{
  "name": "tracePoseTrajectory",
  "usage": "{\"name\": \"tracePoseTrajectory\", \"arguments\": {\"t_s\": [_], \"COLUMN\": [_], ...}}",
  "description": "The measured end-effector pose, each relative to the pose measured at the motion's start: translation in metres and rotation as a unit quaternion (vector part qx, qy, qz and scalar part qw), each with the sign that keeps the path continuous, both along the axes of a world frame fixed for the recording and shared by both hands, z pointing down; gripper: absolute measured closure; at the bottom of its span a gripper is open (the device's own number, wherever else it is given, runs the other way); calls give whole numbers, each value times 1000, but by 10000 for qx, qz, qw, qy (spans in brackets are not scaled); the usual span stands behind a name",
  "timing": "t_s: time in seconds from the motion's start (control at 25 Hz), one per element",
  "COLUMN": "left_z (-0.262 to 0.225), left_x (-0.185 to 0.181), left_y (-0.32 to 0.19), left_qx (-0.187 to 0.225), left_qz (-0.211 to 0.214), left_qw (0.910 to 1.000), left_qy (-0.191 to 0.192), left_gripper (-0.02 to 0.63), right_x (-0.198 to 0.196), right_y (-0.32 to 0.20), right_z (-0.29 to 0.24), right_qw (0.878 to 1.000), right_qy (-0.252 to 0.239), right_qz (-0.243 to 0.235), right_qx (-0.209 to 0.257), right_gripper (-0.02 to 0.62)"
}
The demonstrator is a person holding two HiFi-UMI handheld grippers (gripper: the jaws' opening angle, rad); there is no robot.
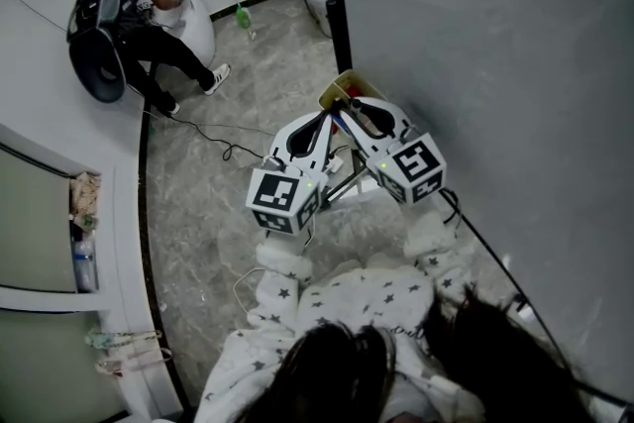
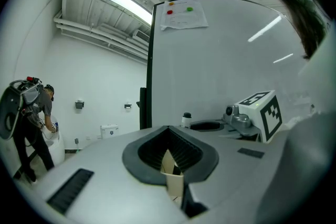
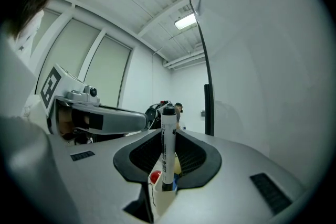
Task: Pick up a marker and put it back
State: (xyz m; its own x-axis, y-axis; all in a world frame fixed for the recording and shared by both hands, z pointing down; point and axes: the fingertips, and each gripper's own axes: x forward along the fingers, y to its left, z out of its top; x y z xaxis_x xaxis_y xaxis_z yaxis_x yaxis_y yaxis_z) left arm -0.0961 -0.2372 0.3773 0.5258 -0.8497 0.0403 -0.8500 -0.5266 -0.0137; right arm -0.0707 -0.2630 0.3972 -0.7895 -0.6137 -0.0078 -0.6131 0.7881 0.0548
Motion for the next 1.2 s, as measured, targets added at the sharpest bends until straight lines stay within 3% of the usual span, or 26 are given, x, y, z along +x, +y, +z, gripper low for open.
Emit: {"name": "tracePoseTrajectory", "arguments": {"t_s": [0.52,1.2], "left_z": [13,25], "left_x": [0,5], "left_y": [-4,-6], "left_qx": [-58,-143], "left_qz": [-44,54], "left_qw": [10000,9999], "left_qy": [32,-17], "left_gripper": [604,604], "right_x": [-6,-3], "right_y": [5,5], "right_z": [29,37], "right_qw": [9998,9998], "right_qy": [183,23], "right_qz": [41,-39], "right_qx": [-104,-176], "right_gripper": [512,512]}}
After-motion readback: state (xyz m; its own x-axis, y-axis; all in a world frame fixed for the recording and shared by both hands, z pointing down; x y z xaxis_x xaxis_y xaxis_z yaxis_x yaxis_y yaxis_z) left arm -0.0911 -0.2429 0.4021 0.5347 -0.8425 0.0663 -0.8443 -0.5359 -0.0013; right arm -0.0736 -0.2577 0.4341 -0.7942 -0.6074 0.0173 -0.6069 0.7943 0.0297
